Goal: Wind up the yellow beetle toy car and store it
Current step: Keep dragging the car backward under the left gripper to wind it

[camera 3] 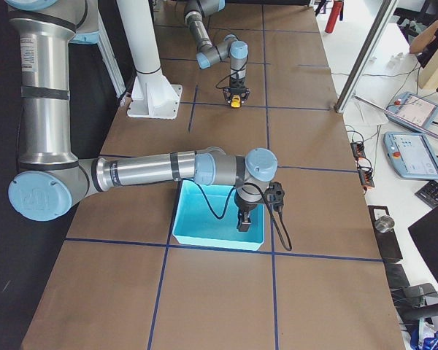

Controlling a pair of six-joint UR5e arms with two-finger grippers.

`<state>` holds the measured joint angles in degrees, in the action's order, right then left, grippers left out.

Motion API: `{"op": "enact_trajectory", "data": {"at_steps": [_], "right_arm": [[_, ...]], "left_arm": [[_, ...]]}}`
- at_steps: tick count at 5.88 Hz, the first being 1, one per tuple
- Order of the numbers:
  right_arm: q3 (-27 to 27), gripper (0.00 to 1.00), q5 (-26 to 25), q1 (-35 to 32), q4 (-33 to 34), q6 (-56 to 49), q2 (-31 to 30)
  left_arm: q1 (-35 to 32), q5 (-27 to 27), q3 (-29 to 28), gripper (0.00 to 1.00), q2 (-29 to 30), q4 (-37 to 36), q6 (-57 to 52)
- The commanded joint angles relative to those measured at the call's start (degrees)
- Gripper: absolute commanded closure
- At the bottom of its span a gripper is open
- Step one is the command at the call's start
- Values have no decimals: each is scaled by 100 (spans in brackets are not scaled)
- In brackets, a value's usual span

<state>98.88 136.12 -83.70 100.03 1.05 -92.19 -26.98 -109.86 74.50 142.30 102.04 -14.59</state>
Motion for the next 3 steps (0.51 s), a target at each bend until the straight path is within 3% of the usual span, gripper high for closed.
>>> {"op": "enact_trajectory", "data": {"at_steps": [1,3], "right_arm": [[-158,0,-259,-59,-1,-8,-1],[-141,0,-541,-59,-45,-8,34]], "left_arm": [[-9,0,125,98,-114,0,0],[-26,0,318,98,-281,0,0]]}}
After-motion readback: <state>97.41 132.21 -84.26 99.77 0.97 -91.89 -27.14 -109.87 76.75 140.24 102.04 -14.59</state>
